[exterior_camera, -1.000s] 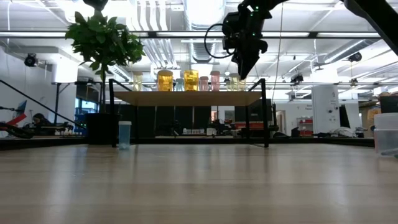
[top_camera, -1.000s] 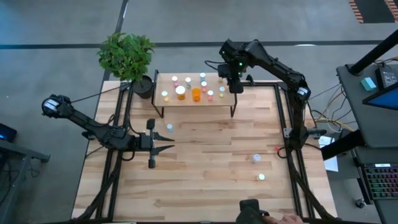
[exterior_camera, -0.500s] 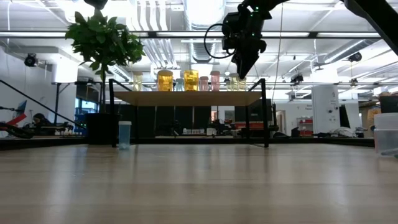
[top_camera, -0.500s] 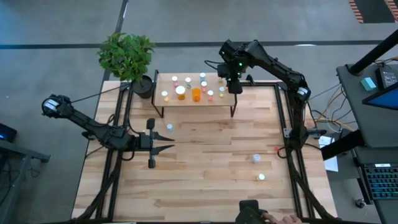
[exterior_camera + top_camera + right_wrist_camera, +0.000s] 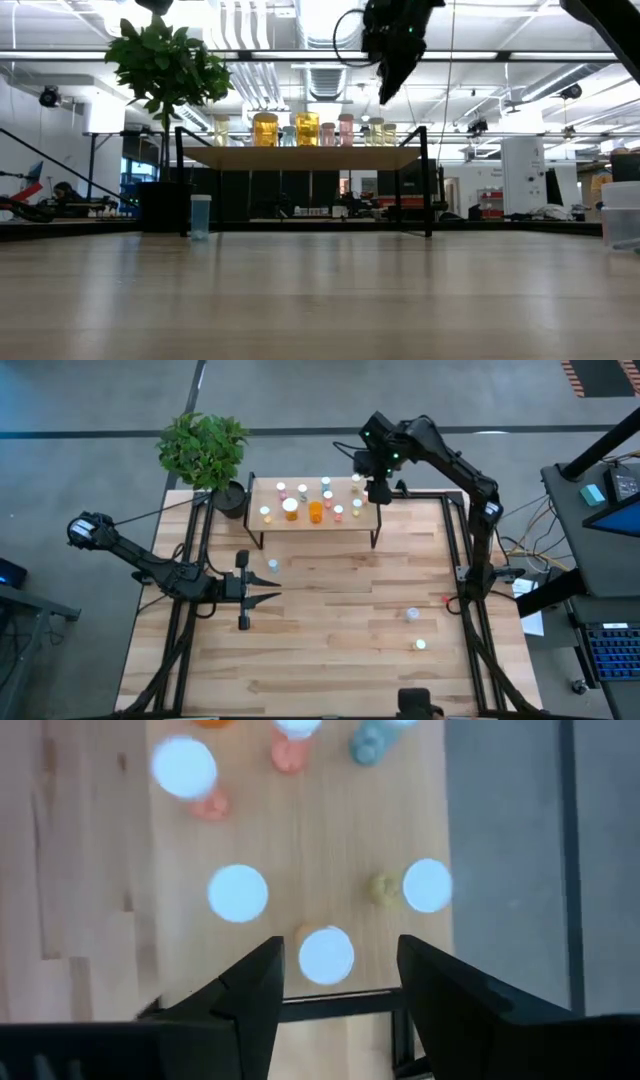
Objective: Pick and place medicine bottles onto shelf by color
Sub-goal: Put the blue pill bottle on the shelf
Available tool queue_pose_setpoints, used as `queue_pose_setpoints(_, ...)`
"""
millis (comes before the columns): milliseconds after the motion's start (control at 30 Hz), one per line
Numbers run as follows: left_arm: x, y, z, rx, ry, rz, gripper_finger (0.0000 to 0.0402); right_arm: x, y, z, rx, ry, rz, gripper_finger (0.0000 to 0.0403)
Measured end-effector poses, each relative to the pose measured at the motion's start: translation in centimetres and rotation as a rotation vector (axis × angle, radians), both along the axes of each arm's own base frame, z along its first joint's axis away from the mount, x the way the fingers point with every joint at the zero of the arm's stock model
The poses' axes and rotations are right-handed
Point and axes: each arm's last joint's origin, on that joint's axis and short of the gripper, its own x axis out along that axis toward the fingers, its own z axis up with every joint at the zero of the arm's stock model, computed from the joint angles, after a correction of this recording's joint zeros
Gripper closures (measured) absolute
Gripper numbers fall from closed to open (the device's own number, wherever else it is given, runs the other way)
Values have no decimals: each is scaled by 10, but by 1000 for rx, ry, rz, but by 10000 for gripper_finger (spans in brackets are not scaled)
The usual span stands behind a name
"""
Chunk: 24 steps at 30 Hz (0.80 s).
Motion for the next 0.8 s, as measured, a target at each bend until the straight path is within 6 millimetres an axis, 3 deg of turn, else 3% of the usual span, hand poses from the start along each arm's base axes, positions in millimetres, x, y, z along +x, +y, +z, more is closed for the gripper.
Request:
queue_pose_setpoints(367,0,0,0,1,2,0,339,-13,44,48,-44,-121,20,216)
queue_pose_setpoints(800,0,0,0,-2,0,0,339,-13,120,75,-9,-216,130,216)
